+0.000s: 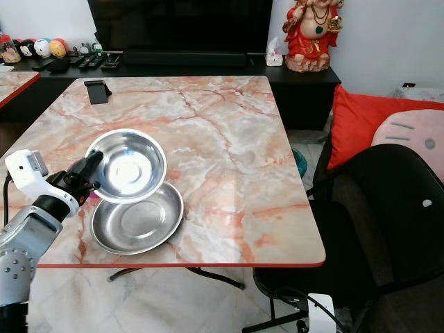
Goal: Setting the table
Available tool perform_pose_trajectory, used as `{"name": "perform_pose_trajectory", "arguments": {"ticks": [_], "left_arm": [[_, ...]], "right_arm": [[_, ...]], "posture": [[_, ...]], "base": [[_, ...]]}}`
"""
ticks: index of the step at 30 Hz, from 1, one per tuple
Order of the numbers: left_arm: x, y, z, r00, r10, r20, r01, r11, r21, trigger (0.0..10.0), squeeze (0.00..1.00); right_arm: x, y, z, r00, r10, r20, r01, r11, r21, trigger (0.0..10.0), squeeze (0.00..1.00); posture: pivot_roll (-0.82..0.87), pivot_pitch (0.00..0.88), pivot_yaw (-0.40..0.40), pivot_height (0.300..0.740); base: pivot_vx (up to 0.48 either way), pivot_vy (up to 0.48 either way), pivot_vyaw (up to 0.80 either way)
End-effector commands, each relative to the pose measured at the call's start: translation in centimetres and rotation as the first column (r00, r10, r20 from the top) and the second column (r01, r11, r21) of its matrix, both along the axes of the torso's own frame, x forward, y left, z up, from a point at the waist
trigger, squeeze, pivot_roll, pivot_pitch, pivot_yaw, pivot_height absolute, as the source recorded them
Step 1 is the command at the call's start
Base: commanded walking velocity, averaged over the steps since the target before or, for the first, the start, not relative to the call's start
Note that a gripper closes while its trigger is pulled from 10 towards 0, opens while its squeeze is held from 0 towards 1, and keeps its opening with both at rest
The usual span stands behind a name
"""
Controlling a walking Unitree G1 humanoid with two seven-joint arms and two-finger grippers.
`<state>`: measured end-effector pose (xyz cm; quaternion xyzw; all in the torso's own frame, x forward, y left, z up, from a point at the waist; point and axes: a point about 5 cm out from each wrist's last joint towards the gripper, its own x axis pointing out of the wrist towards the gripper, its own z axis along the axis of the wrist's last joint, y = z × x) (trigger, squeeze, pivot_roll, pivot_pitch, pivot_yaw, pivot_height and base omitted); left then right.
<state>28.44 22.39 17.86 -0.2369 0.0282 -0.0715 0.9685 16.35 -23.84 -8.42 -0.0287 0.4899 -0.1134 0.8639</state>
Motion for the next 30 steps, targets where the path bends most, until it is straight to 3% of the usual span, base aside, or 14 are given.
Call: {"name": "perform_pose_trajectory", "arguments": {"ticks": [1,11,30], "left_arm": [[-0.3,-0.1,0.2,0.999,-0.027,-0.032,0.028,0.999,0.019,10.0,0.00],[-1.2,-0.5,-1.2,0.985,-0.079,-0.151,0.082,0.997,0.009,10.0,0.00],[-0.7,-1.6,-1.9,0.984,-0.035,-0.177,0.039,0.999,0.016,10.0,0.00]], "right_arm": [[0.0,-0.1,0.0,1.000,0.003,-0.002,-0.003,1.000,0.000,10.0,0.00],[0.0,0.0,0.0,1.000,0.009,-0.006,-0.009,1.000,0.002,10.0,0.00],[0.0,0.0,0.0,1.000,0.002,-0.007,-0.002,1.000,0.006,10.0,0.00]], "posture": [[-0.03,0.000,0.016,0.740],[-0.03,0.000,0.019,0.740],[-0.04,0.000,0.024,0.740]], "base": [[0.000,0.000,0.00],[0.000,0.000,0.00],[0.000,0.000,0.00]]}}
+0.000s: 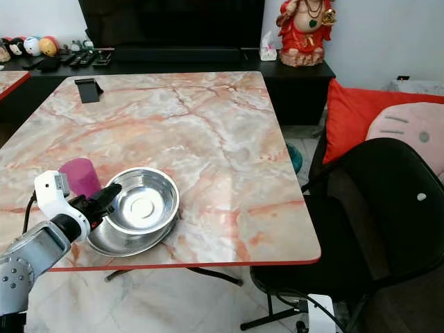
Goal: Setting the table
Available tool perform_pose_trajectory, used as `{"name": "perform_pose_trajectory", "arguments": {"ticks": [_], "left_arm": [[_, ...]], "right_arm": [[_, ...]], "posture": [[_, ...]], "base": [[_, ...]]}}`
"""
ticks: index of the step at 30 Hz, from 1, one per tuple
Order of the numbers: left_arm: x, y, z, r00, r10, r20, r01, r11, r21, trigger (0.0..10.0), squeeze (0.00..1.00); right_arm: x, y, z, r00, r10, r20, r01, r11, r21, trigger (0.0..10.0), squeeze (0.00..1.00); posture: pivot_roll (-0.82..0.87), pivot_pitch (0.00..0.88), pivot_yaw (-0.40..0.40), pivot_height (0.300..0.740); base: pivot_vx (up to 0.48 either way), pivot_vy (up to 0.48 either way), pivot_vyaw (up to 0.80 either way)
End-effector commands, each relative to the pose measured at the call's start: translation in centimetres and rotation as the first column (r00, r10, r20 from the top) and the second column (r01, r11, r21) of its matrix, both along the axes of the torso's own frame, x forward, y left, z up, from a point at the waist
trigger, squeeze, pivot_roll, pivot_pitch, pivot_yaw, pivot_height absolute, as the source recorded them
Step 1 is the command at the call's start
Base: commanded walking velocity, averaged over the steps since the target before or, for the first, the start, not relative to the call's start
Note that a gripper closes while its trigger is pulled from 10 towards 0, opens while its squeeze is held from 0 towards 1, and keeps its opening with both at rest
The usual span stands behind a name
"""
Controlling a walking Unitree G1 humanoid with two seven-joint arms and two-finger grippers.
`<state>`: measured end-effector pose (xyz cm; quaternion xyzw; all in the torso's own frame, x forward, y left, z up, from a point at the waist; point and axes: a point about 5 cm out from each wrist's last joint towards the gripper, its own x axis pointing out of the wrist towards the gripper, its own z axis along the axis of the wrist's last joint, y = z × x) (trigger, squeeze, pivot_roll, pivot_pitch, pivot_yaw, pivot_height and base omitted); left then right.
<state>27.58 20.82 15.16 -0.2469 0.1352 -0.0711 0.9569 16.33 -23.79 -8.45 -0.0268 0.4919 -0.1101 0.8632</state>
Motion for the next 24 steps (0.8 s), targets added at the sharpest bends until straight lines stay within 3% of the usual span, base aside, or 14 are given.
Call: {"name": "perform_pose_trajectory", "arguments": {"ticks": [1,14,24], "left_arm": [[0.2,0.0,0.8,0.999,0.013,0.032,-0.014,0.999,0.033,10.0,0.00],[-0.3,1.7,0.5,0.997,0.074,0.014,-0.075,0.994,0.076,10.0,0.00],[-0.3,1.6,-0.1,0.997,0.081,-0.009,-0.080,0.993,0.086,10.0,0.00]], "right_arm": [[0.1,0.0,0.0,1.000,-0.002,-0.003,0.002,1.000,0.000,10.0,0.00],[0.1,-0.1,0.1,1.000,0.001,-0.003,-0.001,1.000,-0.002,10.0,0.00],[0.1,-0.1,0.1,1.000,0.005,-0.004,-0.005,1.000,-0.002,10.0,0.00]], "posture": [[-0.04,0.000,0.023,0.740],[-0.03,0.000,0.018,0.740],[-0.03,0.000,0.017,0.740]], "base": [[0.000,0.000,0.00],[0.000,0.000,0.00],[0.000,0.000,0.00]]}}
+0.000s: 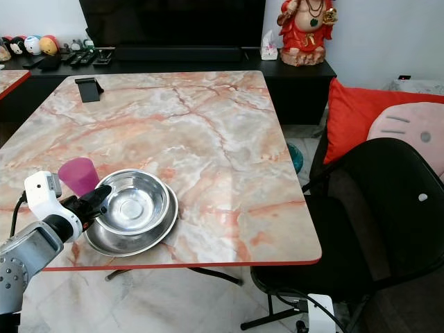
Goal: Setting the table
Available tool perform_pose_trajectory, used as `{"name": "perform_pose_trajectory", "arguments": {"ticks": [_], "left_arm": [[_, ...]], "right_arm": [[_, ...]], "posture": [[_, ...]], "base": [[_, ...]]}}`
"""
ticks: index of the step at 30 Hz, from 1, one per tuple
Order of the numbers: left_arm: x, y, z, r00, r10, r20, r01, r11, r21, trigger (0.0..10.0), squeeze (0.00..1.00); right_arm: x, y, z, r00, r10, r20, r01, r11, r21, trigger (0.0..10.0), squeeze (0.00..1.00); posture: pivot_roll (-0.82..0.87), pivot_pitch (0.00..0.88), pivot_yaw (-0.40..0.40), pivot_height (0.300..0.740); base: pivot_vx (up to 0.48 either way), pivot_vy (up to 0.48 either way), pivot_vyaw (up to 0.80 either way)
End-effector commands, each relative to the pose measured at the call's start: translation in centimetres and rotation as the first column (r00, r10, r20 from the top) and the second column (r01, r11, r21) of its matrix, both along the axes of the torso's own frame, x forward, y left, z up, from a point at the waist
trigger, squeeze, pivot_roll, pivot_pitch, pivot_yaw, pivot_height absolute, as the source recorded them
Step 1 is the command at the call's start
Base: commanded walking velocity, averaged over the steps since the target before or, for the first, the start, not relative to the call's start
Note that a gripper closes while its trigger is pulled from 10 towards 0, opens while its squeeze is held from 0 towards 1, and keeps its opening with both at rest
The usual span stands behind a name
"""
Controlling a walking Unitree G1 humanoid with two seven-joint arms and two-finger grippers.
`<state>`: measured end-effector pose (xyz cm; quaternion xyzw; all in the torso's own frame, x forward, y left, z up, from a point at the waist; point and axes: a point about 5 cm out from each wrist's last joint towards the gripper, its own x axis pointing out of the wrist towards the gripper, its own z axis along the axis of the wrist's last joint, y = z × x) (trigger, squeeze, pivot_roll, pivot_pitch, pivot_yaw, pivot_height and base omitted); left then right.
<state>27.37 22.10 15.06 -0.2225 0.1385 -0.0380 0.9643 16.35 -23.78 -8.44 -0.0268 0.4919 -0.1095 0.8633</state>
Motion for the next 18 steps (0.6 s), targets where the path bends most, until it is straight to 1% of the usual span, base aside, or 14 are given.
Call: {"name": "perform_pose_trajectory", "arguments": {"ticks": [1,11,18], "left_arm": [[-0.13,0.27,0.03,1.000,0.024,0.004,-0.024,0.999,0.027,10.0,0.00],[-0.09,0.47,-0.15,0.999,0.043,-0.011,-0.042,0.998,0.046,10.0,0.00],[-0.16,0.29,-0.48,0.999,0.026,-0.029,-0.025,0.999,0.041,10.0,0.00]], "right_arm": [[0.08,-0.10,0.05,1.000,0.004,-0.004,-0.004,1.000,-0.003,10.0,0.00],[0.07,-0.08,0.04,1.000,0.007,-0.006,-0.007,1.000,-0.002,10.0,0.00],[0.07,-0.08,0.04,1.000,0.007,-0.007,-0.007,1.000,-0.002,10.0,0.00]], "posture": [[-0.03,0.000,0.017,0.740],[-0.03,0.000,0.019,0.740],[-0.03,0.000,0.019,0.740]], "base": [[0.000,0.000,0.00],[0.000,0.000,0.00],[0.000,0.000,0.00]]}}
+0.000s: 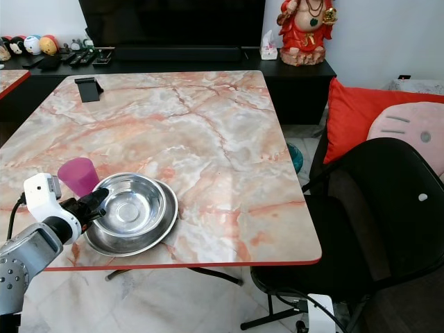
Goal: Setting the table
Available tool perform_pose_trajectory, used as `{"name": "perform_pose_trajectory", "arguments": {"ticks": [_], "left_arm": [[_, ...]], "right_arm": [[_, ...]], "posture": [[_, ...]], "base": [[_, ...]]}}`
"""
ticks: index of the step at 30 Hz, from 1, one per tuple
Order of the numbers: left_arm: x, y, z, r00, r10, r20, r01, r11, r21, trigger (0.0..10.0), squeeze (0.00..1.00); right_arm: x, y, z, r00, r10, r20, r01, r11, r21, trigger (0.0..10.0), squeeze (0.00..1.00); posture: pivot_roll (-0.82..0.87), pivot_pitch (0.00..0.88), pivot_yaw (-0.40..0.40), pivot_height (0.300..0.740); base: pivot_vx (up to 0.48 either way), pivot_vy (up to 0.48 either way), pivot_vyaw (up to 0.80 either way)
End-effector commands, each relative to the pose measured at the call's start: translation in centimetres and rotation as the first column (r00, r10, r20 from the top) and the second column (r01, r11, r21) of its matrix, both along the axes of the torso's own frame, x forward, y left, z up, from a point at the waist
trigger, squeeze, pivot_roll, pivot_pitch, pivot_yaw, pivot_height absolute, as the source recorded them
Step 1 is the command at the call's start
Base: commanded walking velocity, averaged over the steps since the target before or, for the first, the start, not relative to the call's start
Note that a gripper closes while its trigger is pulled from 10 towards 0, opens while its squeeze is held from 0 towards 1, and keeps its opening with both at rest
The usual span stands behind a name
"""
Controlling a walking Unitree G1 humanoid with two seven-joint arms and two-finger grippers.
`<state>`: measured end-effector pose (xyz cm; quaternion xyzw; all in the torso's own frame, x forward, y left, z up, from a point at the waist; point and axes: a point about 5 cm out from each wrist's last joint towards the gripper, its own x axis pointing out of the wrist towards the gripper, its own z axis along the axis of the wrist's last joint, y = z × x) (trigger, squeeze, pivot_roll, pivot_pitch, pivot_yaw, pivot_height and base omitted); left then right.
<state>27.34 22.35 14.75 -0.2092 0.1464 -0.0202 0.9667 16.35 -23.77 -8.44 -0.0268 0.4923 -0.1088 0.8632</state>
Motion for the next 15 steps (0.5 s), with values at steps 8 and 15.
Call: {"name": "perform_pose_trajectory", "arguments": {"ticks": [8,15], "left_arm": [[-0.15,-0.20,-0.40,1.000,-0.010,-0.022,0.010,1.000,0.004,10.0,0.00],[-0.08,-0.13,-0.37,1.000,-0.004,-0.021,0.004,1.000,0.005,10.0,0.00]], "right_arm": [[0.09,-0.09,0.05,1.000,0.006,-0.005,-0.006,1.000,-0.003,10.0,0.00],[0.10,-0.08,0.05,1.000,0.007,-0.005,-0.007,1.000,-0.003,10.0,0.00]], "posture": [[-0.03,0.000,0.019,0.740],[-0.03,0.000,0.021,0.740]], "base": [[0.000,0.000,0.00],[0.000,0.000,0.00]]}}
